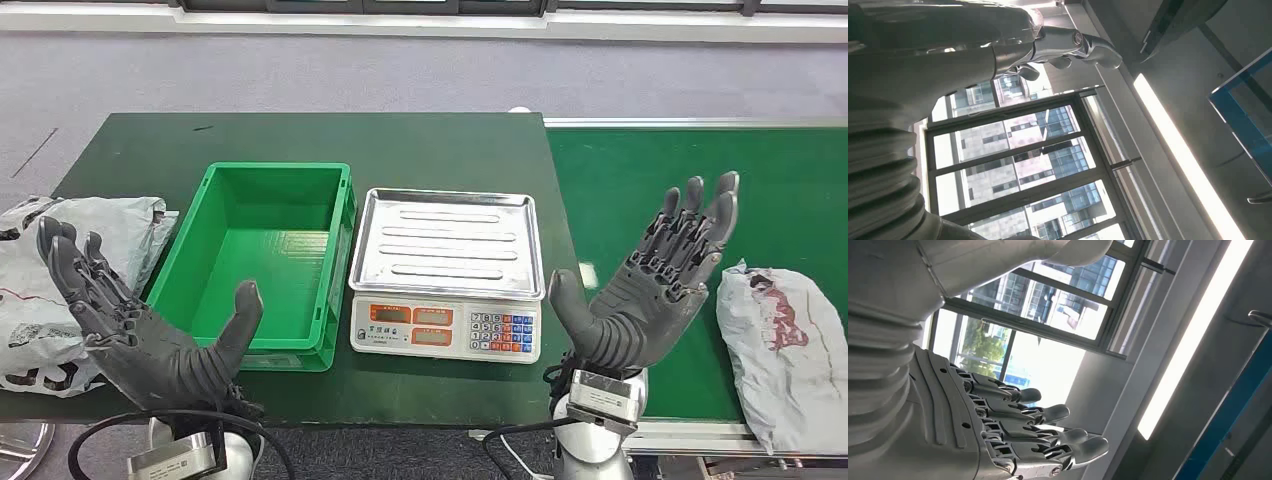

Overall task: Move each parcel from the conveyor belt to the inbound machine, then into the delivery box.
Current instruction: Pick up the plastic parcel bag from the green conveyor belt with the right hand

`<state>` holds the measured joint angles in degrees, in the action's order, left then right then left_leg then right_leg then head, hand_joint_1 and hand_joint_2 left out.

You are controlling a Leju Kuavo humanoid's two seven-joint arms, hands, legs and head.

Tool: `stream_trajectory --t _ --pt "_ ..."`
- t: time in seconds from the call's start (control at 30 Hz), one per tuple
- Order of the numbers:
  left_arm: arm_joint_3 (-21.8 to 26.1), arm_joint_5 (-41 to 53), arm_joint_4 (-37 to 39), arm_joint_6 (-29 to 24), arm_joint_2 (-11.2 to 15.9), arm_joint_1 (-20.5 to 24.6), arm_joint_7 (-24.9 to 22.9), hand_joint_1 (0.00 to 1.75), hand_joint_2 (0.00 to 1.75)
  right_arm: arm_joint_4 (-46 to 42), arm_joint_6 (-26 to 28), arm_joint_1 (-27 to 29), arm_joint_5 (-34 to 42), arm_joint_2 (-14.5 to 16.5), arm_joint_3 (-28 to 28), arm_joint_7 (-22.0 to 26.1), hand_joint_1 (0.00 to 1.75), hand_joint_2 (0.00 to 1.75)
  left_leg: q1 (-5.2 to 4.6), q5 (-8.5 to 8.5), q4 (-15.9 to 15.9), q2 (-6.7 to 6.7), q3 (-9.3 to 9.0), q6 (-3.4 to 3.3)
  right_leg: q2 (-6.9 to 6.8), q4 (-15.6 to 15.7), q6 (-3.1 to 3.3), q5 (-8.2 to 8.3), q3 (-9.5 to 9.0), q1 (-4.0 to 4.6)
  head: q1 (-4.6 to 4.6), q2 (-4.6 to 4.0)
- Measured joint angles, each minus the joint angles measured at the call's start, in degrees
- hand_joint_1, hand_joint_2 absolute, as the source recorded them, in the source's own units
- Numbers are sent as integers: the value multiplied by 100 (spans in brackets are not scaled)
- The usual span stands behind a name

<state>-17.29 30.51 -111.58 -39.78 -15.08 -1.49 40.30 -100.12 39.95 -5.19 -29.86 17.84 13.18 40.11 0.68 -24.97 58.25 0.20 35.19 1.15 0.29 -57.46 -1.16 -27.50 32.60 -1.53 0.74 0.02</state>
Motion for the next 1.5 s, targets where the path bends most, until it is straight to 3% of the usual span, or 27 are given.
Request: stream_trajectory --t 0.73,0.87,1.03,1.17,1.27,1.37,1.5 --pt "-44 95 37 0 0 15 0 0 175 3 0 0 -135 2 -2 0 0 175 0 0 0 1 0 0 0 0 0 0 0 0 -2 0" --pt "-44 52 31 0 1 15 0 0 175 16 0 8 -718 2 -90 -3 0 175 0 0 0 0 0 0 0 0 0 0 0 0 -1 0" --pt "-39 -221 2 -2 14 10 -2 0 175 162 -2 -18 -2602 8 -682 -221 0 175 0 0 0 -3 1 0 -3 0 0 0 -4 0 -1 0" --pt "20 -407 -94 -8 17 -25 -3 0 175 444 -2 -276 -4310 32 -1525 -714 0 175 0 1 1 -4 1 -1 -5 1 -2 2 -6 0 -1 0" --pt "167 -592 -164 -10 17 -66 -4 0 175 850 -2 -585 -5421 -87 -2593 -1186 0 175 -1 3 5 -22 0 -8 -25 6 -8 3 -15 -1 0 0" --pt "373 -809 -185 -14 15 -110 -7 0 175 1272 -4 -662 -5922 -548 -3270 -2431 0 175 -3 6 7 -56 5 -16 -62 8 -16 0 -32 -6 -1 0" --pt "572 -968 -192 -18 2 -136 -7 0 175 1749 -4 -607 -6012 -1375 -3052 -4445 0 175 -16 1 8 -47 7 -20 -41 8 -22 3 -27 -12 -1 0"
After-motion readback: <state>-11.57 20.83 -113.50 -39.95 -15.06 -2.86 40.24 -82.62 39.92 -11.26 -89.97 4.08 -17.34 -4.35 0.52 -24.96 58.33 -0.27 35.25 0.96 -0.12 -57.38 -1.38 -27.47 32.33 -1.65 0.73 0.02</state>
